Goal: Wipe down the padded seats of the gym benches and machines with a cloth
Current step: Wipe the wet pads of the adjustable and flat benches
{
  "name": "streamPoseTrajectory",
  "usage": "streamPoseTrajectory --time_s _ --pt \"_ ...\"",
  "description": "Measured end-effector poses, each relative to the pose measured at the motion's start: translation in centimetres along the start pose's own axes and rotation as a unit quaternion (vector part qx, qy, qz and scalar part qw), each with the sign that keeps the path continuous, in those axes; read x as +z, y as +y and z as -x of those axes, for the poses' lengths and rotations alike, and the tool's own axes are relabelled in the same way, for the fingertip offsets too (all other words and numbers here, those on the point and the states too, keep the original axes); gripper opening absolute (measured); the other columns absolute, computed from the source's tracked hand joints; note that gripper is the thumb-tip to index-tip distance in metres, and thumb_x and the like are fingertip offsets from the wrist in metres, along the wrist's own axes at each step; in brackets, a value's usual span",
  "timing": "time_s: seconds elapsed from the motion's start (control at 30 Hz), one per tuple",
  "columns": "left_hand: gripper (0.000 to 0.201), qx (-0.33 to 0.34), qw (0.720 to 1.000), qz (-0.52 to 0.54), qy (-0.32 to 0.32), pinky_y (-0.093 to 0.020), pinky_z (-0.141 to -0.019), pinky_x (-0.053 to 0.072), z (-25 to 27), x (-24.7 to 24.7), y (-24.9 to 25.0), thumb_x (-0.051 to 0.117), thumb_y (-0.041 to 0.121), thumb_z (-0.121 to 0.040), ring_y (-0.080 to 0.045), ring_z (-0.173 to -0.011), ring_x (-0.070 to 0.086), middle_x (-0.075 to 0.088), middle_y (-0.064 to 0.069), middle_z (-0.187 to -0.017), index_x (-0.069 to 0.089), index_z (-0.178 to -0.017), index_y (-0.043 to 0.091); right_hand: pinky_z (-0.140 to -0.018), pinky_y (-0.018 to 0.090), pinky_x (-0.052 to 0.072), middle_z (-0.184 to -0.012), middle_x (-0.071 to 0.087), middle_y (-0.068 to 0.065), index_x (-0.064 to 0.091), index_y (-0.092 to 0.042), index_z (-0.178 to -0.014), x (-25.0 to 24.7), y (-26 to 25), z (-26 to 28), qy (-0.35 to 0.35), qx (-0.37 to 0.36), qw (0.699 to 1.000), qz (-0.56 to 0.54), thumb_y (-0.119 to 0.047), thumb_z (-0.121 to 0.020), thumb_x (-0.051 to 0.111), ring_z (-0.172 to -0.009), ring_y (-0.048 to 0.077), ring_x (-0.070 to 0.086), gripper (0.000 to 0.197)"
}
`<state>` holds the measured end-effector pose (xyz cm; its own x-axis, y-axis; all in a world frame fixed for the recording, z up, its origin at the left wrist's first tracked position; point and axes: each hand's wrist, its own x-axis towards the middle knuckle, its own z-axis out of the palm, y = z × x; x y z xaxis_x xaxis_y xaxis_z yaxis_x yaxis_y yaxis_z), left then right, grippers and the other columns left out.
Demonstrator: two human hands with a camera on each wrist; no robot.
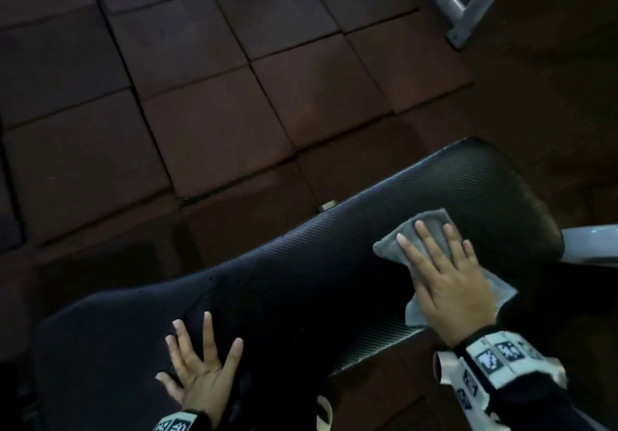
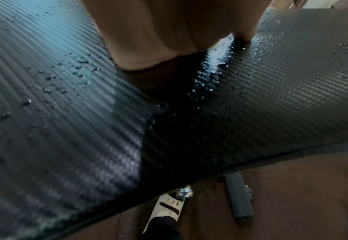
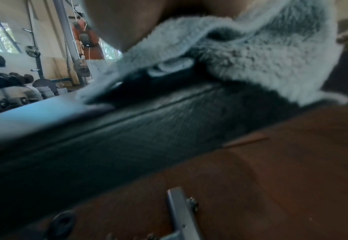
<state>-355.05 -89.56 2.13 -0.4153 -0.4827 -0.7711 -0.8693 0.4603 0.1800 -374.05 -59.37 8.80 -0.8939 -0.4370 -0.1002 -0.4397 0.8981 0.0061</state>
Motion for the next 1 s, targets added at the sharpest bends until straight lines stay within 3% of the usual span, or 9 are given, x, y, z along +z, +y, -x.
streamPoseTrajectory --time_s 0.1,0.23,0.3,0.37,0.5,0.67,0.77,0.9,1.0 --pt "0.073 0.016 1.000 0.019 0.005 -0.051 -0.110 -0.022 0.3 0.2 0.0 0.033 0.067 -0.088 0.000 -0.119 -0.054 -0.057 0.023 -0.128 -0.026 -0.131 0.058 -0.111 0.053 0.020 -0.151 0.031 -0.002 0.034 -0.035 -0.142 1.5 -3.3 3.8 0.028 -0.014 0.999 -0.038 -0.039 -0.090 0.037 -0.142 0.030 0.018 0.053" --pt "0.074 0.032 0.999 0.030 0.020 -0.053 -0.111 -0.021 0.7 0.3 0.0 0.032 0.071 -0.087 -0.001 -0.126 -0.047 -0.052 0.021 -0.136 -0.020 -0.138 0.055 -0.108 0.054 0.024 -0.149 0.036 -0.004 0.041 -0.035 -0.140 4.1 -9.4 7.5 0.039 -0.101 0.992 -0.071 -0.034 -0.088 0.042 -0.140 0.031 0.024 0.053" --pt "0.085 0.044 0.998 0.046 0.030 -0.052 -0.110 -0.021 0.7 0.3 -0.2 0.022 0.085 -0.072 0.000 -0.127 -0.045 -0.048 0.022 -0.139 -0.019 -0.139 0.053 -0.108 0.052 0.023 -0.150 0.034 -0.005 0.041 -0.037 -0.140 4.8 -12.0 7.7 0.032 -0.126 0.988 -0.080 -0.032 -0.088 0.042 -0.141 0.029 0.023 0.052" --pt "0.090 0.053 0.996 0.055 0.039 -0.053 -0.110 -0.021 0.6 0.5 -0.4 0.011 0.086 -0.058 0.003 -0.127 -0.044 -0.046 0.024 -0.139 -0.020 -0.138 0.056 -0.109 0.052 0.021 -0.151 0.033 -0.005 0.042 -0.037 -0.139 5.1 -13.2 6.5 0.036 -0.133 0.987 -0.079 -0.033 -0.090 0.039 -0.141 0.028 0.023 0.049" --pt "0.086 0.066 0.994 0.060 0.055 -0.054 -0.111 -0.019 0.6 0.7 -0.7 0.010 0.086 -0.057 0.003 -0.130 -0.041 -0.044 0.025 -0.140 -0.021 -0.133 0.062 -0.111 0.051 0.018 -0.149 0.037 -0.005 0.044 -0.038 -0.136 4.6 -12.2 2.7 0.061 -0.104 0.991 -0.063 -0.030 -0.089 0.041 -0.137 0.029 0.032 0.048" --pt "0.083 0.085 0.992 0.071 0.063 -0.054 -0.109 -0.021 0.6 0.8 -0.8 0.012 0.087 -0.057 0.002 -0.131 -0.038 -0.042 0.025 -0.141 -0.021 -0.130 0.065 -0.108 0.050 0.012 -0.147 0.040 -0.003 0.043 -0.038 -0.137 2.9 -6.1 -0.4 0.074 0.020 0.997 -0.007 -0.032 -0.087 0.040 -0.135 0.031 0.036 0.051" --pt "0.085 0.083 0.992 0.072 0.067 -0.055 -0.109 -0.020 0.5 0.9 -0.9 0.012 0.088 -0.055 -0.003 -0.136 -0.035 -0.036 0.018 -0.150 -0.017 -0.131 0.064 -0.111 0.049 0.010 -0.152 0.031 -0.004 0.031 -0.040 -0.143 2.8 -3.0 1.4 0.078 0.065 0.995 -0.023 -0.033 -0.091 0.041 -0.141 0.029 0.023 0.053" --pt "0.085 0.087 0.992 0.070 0.065 -0.056 -0.109 -0.019 0.5 1.0 -0.9 0.012 0.087 -0.056 -0.006 -0.137 -0.034 -0.035 0.014 -0.152 -0.017 -0.132 0.063 -0.112 0.053 0.015 -0.154 0.026 -0.003 0.027 -0.037 -0.146 3.8 -3.6 6.2 0.100 0.072 0.992 -0.030 -0.034 -0.092 0.040 -0.143 0.031 0.013 0.055" --pt "0.085 0.088 0.991 0.069 0.068 -0.056 -0.109 -0.019 0.5 1.0 -0.9 0.011 0.087 -0.056 -0.006 -0.137 -0.035 -0.035 0.014 -0.152 -0.018 -0.132 0.062 -0.110 0.055 0.016 -0.154 0.024 -0.001 0.022 -0.036 -0.147 5.2 -7.1 9.4 0.066 0.037 0.996 -0.050 -0.033 -0.075 0.065 -0.142 0.037 0.013 0.084"
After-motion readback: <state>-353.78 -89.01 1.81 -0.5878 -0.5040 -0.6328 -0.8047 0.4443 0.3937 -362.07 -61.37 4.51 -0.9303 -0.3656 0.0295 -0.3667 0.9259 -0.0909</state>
